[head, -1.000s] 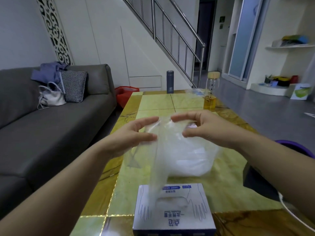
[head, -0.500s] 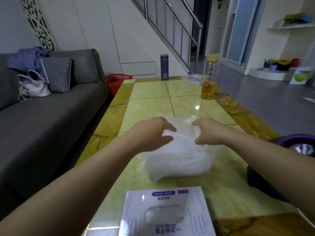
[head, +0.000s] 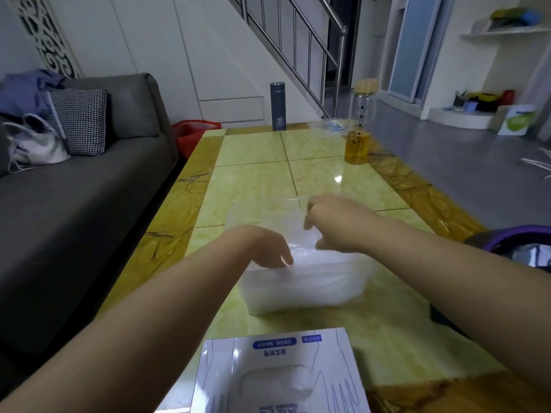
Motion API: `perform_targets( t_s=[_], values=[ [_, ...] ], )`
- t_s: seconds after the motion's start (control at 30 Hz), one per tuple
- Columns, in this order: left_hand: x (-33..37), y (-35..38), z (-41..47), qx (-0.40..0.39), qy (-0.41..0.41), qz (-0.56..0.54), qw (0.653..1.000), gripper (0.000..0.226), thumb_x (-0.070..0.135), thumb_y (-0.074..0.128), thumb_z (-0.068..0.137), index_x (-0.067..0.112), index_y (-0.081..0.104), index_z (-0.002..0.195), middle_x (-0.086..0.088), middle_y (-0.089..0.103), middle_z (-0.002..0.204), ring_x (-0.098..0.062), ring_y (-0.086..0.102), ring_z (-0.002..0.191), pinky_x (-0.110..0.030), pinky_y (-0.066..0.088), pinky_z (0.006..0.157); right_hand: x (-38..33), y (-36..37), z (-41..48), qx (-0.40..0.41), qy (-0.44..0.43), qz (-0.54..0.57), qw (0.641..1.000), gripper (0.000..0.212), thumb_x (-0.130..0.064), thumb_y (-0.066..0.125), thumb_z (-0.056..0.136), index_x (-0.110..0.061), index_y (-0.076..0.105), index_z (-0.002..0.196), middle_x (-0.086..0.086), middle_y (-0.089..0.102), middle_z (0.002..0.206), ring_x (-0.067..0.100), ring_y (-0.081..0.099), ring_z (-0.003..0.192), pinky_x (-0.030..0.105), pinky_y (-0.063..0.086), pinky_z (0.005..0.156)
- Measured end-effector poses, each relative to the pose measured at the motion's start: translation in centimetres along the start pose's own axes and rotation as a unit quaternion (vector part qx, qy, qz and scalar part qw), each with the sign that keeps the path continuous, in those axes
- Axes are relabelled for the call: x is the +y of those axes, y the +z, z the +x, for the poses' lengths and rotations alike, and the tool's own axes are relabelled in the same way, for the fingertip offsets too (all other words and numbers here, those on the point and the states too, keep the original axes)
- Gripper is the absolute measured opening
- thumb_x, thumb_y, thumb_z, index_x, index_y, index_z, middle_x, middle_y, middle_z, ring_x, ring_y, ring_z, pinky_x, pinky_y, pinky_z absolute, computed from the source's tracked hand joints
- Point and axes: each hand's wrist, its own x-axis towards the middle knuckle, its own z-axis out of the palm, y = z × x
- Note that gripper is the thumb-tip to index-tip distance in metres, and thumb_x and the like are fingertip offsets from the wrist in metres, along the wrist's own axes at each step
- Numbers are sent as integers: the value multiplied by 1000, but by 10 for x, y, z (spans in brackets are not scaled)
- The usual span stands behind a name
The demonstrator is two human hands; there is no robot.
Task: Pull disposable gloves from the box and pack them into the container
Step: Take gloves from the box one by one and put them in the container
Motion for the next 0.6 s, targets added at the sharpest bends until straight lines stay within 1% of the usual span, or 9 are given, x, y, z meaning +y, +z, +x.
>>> perform_targets(
  t_s=[0.03, 0.07, 0.13, 0.23, 0.3, 0.37, 0.43, 0.5, 0.6],
  values=[
    [-1, 2, 5, -5, -2, -7, 1000, 49, 43, 52, 94, 32, 44, 141, 3, 40, 147, -21, 42, 130, -29, 31, 103, -1, 4, 5, -53, -14, 63, 997, 61, -30, 72, 82, -21, 47, 137, 1, 42, 138, 19, 46, 115, 32, 41, 93],
    [-2, 5, 9, -13, -5, -12, 1000, 54, 45, 57, 91, 32, 43, 141, 2, 41, 147, -21, 43, 129, -28, 33, 101, -1, 10, 11, -114, -14, 103, 988, 78, -33, 77, 78, -22, 37, 144, 1, 36, 145, 21, 44, 122, 33, 41, 97],
    [-5, 12, 20, -31, -7, -24, 999, 56, 41, 63, 88, 32, 44, 140, 1, 44, 143, -23, 47, 124, -28, 36, 97, 4, 26, 21, -198, 15, 110, 974, 107, -38, 83, 68, -27, 17, 151, 2, 25, 153, 28, 35, 135, 43, 39, 104],
    [-10, 20, 33, -38, -8, -30, 999, 50, 31, 60, 92, 33, 45, 139, 1, 45, 143, -23, 49, 122, -32, 39, 101, 12, 46, 32, -238, 61, 98, 964, 125, -37, 86, 64, -33, -2, 152, 5, 22, 154, 33, 35, 135, 49, 42, 101],
    [-12, 20, 30, -30, -11, -18, 999, 53, 32, 60, 91, 32, 42, 141, 1, 41, 146, -23, 45, 126, -32, 36, 103, 13, 48, 35, -242, 74, 108, 961, 130, -38, 87, 62, -34, -8, 151, 6, 23, 154, 33, 37, 134, 50, 44, 99],
    [-11, 15, 17, -7, -7, -16, 1000, 53, 31, 59, 92, 29, 41, 143, 1, 40, 147, -22, 43, 129, -30, 34, 103, 13, 43, 32, -235, 74, 132, 960, 128, -36, 87, 63, -32, -7, 151, 4, 23, 156, 31, 37, 135, 47, 44, 100],
    [-10, 7, -2, 42, 8, -23, 999, 50, 33, 57, 93, 26, 43, 141, 1, 43, 145, -20, 44, 128, -28, 34, 103, 14, 32, 25, -209, 63, 154, 964, 118, -34, 84, 69, -30, 1, 152, 4, 29, 154, 28, 44, 130, 41, 46, 100],
    [-8, 2, -26, 107, 22, -46, 993, 44, 32, 55, 95, 23, 49, 137, 1, 50, 139, -18, 49, 123, -27, 36, 99, 13, 15, 9, -151, 46, 166, 973, 96, -32, 77, 78, -28, 16, 151, 4, 42, 145, 23, 52, 120, 32, 46, 95],
    [-7, 4, -63, 220, 36, -101, 970, 35, 28, 55, 95, 23, 57, 129, 4, 60, 129, -12, 55, 113, -23, 40, 95, 2, -13, -24, -3, 6, 181, 984, 56, -33, 68, 86, -26, 46, 137, -3, 58, 124, 11, 57, 97, 24, 46, 81]
  ],
)
